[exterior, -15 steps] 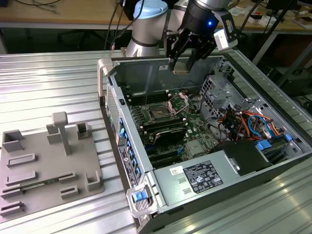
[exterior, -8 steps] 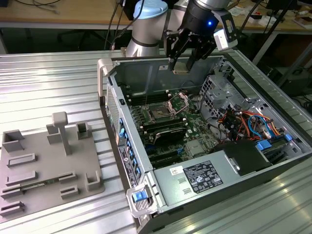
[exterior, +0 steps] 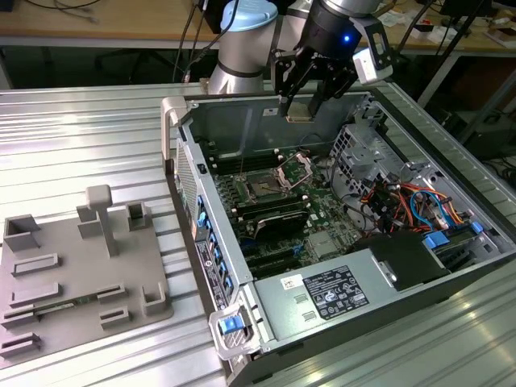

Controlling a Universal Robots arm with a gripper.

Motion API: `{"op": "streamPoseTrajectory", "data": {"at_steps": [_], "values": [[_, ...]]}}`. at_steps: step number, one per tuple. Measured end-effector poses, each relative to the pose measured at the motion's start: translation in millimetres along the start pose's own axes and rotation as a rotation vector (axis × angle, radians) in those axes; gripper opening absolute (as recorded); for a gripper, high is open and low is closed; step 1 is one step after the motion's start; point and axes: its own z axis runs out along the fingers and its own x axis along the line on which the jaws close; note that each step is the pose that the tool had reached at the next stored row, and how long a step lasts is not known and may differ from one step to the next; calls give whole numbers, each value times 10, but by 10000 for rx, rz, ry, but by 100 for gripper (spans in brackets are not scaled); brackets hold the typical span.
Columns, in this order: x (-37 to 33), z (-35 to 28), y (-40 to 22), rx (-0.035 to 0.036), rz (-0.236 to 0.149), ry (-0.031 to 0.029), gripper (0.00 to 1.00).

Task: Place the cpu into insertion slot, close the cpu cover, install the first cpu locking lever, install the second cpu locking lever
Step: 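Place the cpu into insertion slot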

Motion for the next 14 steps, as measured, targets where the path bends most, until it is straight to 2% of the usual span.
{"op": "streamPoseTrajectory", "data": {"at_steps": [14], "values": [[0, 1, 0, -5, 238, -21, 55]]}}
